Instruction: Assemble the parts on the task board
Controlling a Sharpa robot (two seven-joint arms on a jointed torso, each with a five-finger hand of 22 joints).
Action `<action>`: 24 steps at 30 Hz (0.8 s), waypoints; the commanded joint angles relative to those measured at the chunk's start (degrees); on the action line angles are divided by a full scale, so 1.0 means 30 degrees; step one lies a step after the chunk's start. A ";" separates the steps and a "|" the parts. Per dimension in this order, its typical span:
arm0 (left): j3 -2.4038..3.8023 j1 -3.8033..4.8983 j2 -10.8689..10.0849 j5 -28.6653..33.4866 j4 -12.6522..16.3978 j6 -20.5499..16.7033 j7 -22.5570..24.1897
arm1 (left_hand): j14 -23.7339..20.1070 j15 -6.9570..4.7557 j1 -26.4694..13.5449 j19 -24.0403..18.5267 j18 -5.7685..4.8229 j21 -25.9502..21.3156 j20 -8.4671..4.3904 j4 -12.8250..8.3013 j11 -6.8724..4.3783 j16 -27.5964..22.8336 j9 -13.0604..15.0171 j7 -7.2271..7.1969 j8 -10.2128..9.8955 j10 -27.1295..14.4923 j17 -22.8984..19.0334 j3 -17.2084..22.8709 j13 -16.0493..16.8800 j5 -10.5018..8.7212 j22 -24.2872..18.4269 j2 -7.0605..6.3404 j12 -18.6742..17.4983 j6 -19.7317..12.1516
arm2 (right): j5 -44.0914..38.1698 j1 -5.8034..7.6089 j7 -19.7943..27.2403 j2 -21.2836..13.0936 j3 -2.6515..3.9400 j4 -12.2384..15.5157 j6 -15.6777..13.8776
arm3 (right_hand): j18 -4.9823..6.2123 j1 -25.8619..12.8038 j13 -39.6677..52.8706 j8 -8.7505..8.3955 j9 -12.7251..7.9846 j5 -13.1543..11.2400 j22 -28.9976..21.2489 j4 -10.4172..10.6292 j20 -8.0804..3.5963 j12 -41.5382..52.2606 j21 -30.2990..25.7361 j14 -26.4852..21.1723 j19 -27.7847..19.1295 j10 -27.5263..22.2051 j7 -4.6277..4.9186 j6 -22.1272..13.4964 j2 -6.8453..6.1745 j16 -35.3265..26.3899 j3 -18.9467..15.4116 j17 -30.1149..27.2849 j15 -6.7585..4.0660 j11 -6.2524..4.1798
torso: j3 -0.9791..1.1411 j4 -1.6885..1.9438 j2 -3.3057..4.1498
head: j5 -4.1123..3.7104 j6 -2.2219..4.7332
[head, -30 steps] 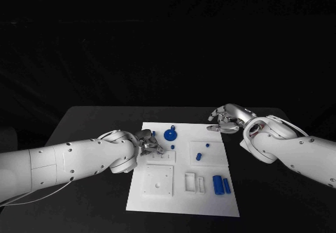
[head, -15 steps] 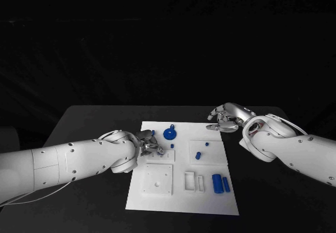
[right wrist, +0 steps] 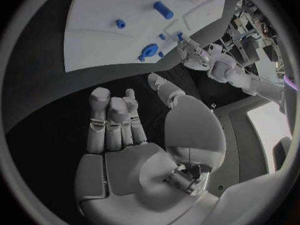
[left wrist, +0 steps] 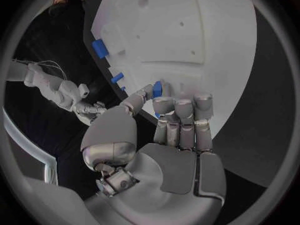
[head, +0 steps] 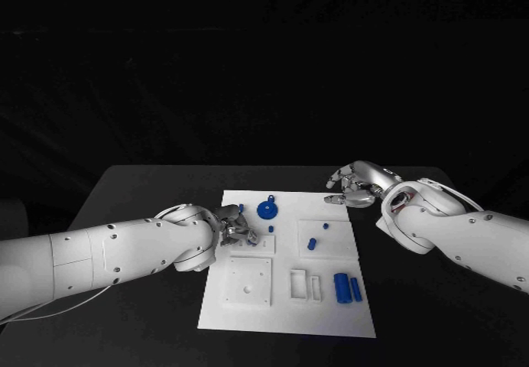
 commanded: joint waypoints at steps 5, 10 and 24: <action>0.0013 -0.0015 0.0047 -0.0519 0.0002 0.0598 -0.0023 | 0.1927 -0.1998 -0.0040 0.0133 0.0305 0.0119 -0.2215 0.0029 -0.0713 0.0091 0.0003 -0.1263 0.0398 0.0484 -0.0021 0.0159 0.0027 -0.0110 0.0243 0.0186 0.0051 0.2628 | -0.0040 -0.0007 0.0093 0.0007 0.0003 0.0024 0.0262 | 0.0613 0.0018 -0.0033 0.0083 0.0020 0.0104 0.0224 0.0094 -0.0100 0.0129 -0.0068 0.0034 0.0005 -0.0131 0.0400 -0.0235 0.0055 -0.0129 -0.0027 0.0032 0.0005 0.0021 | 0.0000 -0.0001 0.0001 | 0.0029 -0.0045; 0.0013 -0.0018 0.0064 -0.0620 -0.0047 0.0559 -0.0067 | 0.1930 -0.1986 -0.0085 0.0121 0.0325 0.0137 -0.2205 -0.0110 -0.0715 0.0134 -0.0021 -0.1266 0.0451 0.0489 -0.0021 0.0292 0.0040 0.0199 0.0256 0.0313 0.0066 0.2623 | -0.0040 -0.0007 0.0095 0.0018 0.0003 0.0025 0.0255 | 0.0613 0.0000 -0.0042 0.0089 0.0022 0.0131 0.0225 0.0115 -0.0100 0.0135 -0.0069 0.0037 0.0010 -0.0131 0.0398 -0.0224 0.0066 -0.0128 -0.0038 0.0034 0.0002 0.0017 | 0.0000 -0.0009 0.0003 | 0.0029 -0.0045; 0.0015 -0.0044 0.0278 -0.0654 -0.0408 0.0697 -0.0135 | 0.1912 -0.1976 -0.0230 0.0123 0.0331 0.0151 -0.2191 -0.0149 -0.0706 0.0141 -0.0048 -0.1257 0.0484 0.0483 -0.0038 0.0310 0.0042 0.0049 0.0258 0.0344 0.0063 0.2596 | -0.0036 -0.0007 0.0095 0.0023 0.0003 0.0025 0.0270 | 0.0613 -0.0018 -0.0056 0.0098 0.0027 0.0171 0.0227 0.0139 -0.0102 0.0146 -0.0071 0.0039 0.0017 -0.0130 0.0392 -0.0208 0.0068 -0.0129 -0.0055 0.0037 -0.0003 0.0012 | 0.0011 -0.0012 0.0001 | 0.0024 -0.0075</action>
